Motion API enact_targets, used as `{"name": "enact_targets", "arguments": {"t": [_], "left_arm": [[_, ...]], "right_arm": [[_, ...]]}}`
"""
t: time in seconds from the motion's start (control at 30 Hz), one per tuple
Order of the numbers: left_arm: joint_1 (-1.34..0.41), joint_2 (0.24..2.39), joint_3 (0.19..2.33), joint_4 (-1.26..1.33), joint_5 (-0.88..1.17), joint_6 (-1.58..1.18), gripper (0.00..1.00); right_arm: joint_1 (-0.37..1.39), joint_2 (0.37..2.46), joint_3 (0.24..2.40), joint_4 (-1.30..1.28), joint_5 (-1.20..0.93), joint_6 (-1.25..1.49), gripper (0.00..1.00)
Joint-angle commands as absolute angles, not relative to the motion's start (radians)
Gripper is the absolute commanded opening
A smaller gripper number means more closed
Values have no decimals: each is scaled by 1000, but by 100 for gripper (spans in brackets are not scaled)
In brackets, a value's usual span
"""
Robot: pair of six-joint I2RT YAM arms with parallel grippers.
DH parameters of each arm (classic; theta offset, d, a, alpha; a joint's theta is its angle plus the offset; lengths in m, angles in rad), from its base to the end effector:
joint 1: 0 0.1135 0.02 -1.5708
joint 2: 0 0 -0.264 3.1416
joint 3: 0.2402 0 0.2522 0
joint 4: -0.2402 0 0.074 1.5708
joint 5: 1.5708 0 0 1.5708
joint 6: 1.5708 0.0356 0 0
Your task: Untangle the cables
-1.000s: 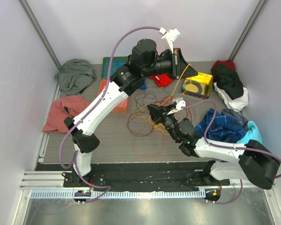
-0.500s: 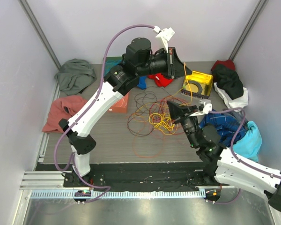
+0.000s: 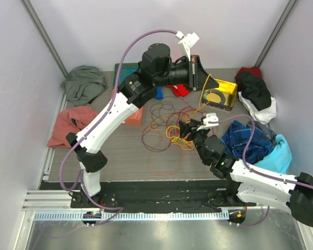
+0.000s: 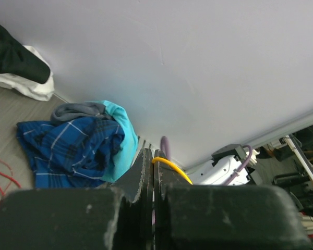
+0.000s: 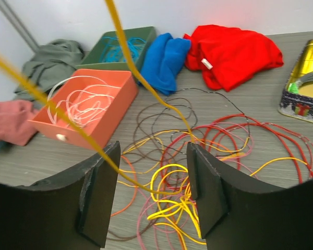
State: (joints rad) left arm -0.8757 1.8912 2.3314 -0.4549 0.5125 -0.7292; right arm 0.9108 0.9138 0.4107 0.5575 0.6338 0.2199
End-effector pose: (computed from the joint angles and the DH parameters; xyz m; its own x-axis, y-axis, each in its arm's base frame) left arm 0.2455 -0.3216 0.5212 -0.6622 -0.1126 -0.7408 0.7270 0.1429 -0.6716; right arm 0.1422 0.1489 0.2626 -0.0272 0.2516 -0.9674 -0.2747 0.9287 0.2492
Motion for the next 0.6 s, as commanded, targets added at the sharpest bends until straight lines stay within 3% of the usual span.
{"name": "enact_targets", "arguments": {"t": [0.0, 0.43, 0.53, 0.57], "left_arm": [[-896, 1835, 2359, -399, 578, -759, 0], [-917, 1752, 2258, -396, 607, -764, 0], [-922, 1740, 2237, -391, 612, -764, 0], [-922, 1738, 2229, -393, 611, -762, 0]], "right_arm": [[902, 983, 422, 751, 751, 170, 63], [741, 1135, 454, 854, 726, 207, 64], [686, 1147, 451, 902, 675, 251, 55], [680, 1150, 448, 934, 642, 256, 46]]}}
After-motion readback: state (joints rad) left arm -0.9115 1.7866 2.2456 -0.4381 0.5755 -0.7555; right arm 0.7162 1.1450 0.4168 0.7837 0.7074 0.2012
